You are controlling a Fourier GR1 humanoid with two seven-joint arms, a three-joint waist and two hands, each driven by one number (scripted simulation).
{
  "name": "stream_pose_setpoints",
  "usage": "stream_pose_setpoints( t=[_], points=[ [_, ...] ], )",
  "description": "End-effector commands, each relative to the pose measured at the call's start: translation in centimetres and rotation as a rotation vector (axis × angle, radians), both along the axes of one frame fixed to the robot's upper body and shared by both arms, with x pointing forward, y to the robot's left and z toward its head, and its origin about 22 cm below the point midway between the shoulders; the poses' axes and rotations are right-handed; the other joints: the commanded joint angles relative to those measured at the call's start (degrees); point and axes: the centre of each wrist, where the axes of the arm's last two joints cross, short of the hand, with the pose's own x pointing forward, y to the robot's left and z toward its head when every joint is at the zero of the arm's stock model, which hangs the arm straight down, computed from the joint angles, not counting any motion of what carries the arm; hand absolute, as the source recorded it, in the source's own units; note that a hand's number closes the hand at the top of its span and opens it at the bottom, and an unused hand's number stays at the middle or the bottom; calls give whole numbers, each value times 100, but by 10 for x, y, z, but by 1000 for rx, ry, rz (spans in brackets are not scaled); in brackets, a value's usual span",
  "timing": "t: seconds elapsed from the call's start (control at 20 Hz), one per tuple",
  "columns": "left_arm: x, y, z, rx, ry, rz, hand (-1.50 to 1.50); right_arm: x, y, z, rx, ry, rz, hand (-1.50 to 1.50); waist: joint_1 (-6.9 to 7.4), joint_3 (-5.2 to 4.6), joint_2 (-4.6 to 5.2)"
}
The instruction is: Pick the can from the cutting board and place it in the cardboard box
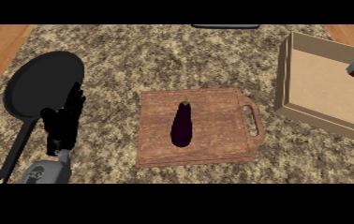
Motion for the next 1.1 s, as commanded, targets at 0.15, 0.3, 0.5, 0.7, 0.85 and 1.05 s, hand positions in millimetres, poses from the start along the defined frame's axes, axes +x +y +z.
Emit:
stream_pose_setpoints(
  t=[0.15,0.3,0.5,0.7,0.85,1.05],
  points=[
    [8,-26,0,14,-12,-17,0,63,-6,-36,-67,19,-32,150,86,4,25],
    [-1,-16,0,2,0,-35,0,75,-17,-74,51,26,-111,150,147,10,40],
    [12,-27,10,-5,0,-17,0,85,-39,-88,104,162,-115,-150,90,12,37],
    [-9,-17,-6,-7,-2,-17,0,94,-45,-101,222,156,-16,-150,76,10,23],
    [8,2,7,0,2,-24,0,97,-46,-100,359,70,42,-150,50,12,20],
    [8,-12,-1,-3,-8,4,0,95,-54,-104,570,-20,169,-150,18,18,33]
  ],
)
